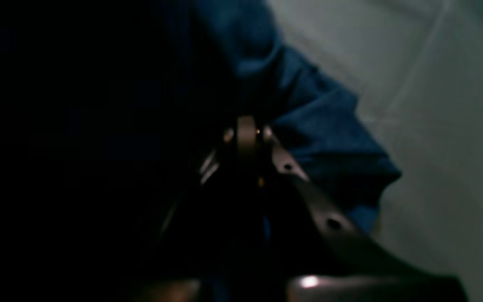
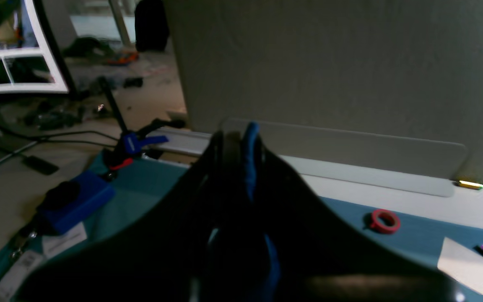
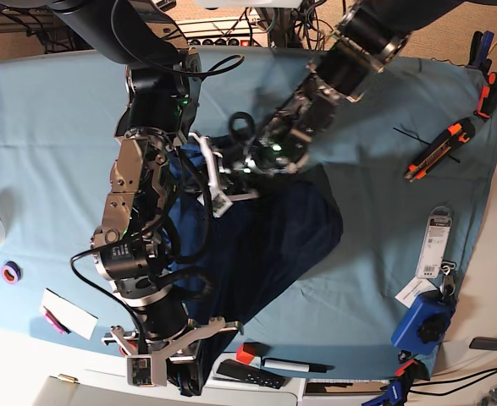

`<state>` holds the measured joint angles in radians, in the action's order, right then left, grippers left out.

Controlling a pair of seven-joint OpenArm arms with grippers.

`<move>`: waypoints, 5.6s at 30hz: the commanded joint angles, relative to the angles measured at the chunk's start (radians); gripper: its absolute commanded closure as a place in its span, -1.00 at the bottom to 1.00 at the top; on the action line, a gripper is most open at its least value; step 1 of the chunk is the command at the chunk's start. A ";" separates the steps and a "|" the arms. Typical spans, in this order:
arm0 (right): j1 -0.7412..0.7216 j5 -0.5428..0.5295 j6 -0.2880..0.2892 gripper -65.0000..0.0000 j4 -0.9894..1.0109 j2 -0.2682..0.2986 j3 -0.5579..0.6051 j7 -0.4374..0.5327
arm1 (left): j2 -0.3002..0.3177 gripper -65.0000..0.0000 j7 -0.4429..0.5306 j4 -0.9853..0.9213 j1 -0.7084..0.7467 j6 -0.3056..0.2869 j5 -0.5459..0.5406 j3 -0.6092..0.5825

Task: Layout the t-shirt on the table in an organized manner, then fold the t-shirt properly
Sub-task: 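Grasp the hanging t-shirt with the left gripper below the right gripper, then hold the t-shirt with both grippers and stretch it apart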

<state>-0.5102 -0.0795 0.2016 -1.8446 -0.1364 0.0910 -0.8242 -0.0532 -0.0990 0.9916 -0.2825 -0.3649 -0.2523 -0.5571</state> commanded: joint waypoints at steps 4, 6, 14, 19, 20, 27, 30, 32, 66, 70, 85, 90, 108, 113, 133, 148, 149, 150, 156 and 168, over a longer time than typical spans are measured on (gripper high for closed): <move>-0.051 -0.009 -0.002 1.00 -0.014 -0.005 0.000 0.051 | -0.011 1.00 -0.006 0.004 -0.021 0.011 0.007 -0.003; -0.072 -0.010 -0.007 1.00 -0.014 -0.005 0.000 0.051 | -0.011 1.00 -0.022 0.014 -0.026 0.049 0.007 -0.003; -0.156 -0.010 -0.045 1.00 -0.019 -0.005 0.000 0.039 | 0.019 1.00 -0.108 0.028 -0.058 0.455 0.249 -0.003; -0.156 -0.009 -0.045 1.00 -0.076 -0.005 0.000 0.026 | 0.106 1.00 -0.116 0.028 -0.089 0.555 0.345 -0.003; -0.156 -0.008 -0.045 1.00 -0.090 -0.005 0.000 0.021 | 0.128 1.00 -0.120 0.028 -0.098 0.570 0.364 -0.003; -0.154 -0.005 -0.064 1.00 -0.142 -0.005 0.000 -0.005 | 0.296 1.00 -0.130 0.028 -0.197 0.631 0.398 -0.003; -0.146 -0.005 -0.064 1.00 -0.142 -0.005 0.000 -0.008 | 0.361 1.00 -0.130 0.028 -0.254 0.626 0.398 -0.003; -0.143 0.001 -0.064 1.00 -0.142 -0.005 0.000 -0.013 | 0.399 1.00 -0.130 0.028 -0.293 0.616 0.393 -0.003; -0.105 0.133 -0.069 1.00 -0.141 -0.005 -0.001 -0.020 | 0.464 0.51 -0.233 0.449 0.037 -0.333 -0.165 0.194; -0.105 0.133 -0.069 1.00 -0.141 -0.005 -0.002 -0.021 | 0.377 0.01 -0.183 0.449 0.044 -0.238 0.024 0.193; -0.105 0.133 -0.069 1.00 -0.137 -0.005 -0.002 -0.022 | 0.233 -0.25 -0.227 0.449 0.031 -0.054 -0.071 0.184; -0.105 0.133 -0.069 1.00 -0.137 -0.005 -0.001 -0.022 | 0.179 -0.14 -0.229 0.449 0.040 -0.103 -0.076 0.184; -0.099 0.133 -0.069 1.00 -0.137 -0.005 -0.002 -0.022 | 0.107 -0.09 -0.094 0.317 0.022 0.003 0.072 0.037; -0.099 0.133 -0.069 1.00 -0.137 -0.005 -0.002 -0.023 | 0.044 -0.09 -0.072 0.185 -0.048 0.068 0.112 0.029; -0.084 0.133 -0.088 1.00 -0.137 -0.005 -0.002 -0.030 | -0.022 -0.09 -0.059 0.138 -0.136 0.317 0.101 0.029; -0.064 0.180 -0.087 1.00 -0.137 -0.003 -0.002 -0.005 | -0.023 1.00 -0.151 0.144 -0.130 -0.205 -0.101 0.030; -0.063 0.192 -0.088 1.00 -0.137 0.000 -0.002 -0.005 | -0.014 1.00 -0.172 0.153 -0.131 -0.307 -0.149 0.030; -0.063 0.206 -0.088 1.00 -0.137 0.003 -0.002 -0.005 | -0.005 1.00 -0.205 0.164 -0.131 -0.333 -0.199 0.030; -0.064 0.230 -0.088 1.00 -0.137 0.015 -0.002 0.000 | 0.058 1.00 -0.581 0.240 -0.148 -0.333 -0.457 0.025; -0.064 0.231 -0.094 1.00 -0.115 0.074 -0.002 0.012 | 0.204 1.00 -1.297 0.352 -0.233 -0.333 -1.231 0.025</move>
<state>-0.5407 0.1524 0.1089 -1.9499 -0.0631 0.0879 -0.8516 0.1535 -1.4002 1.3285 -0.4870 -0.7006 -1.4601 -0.5358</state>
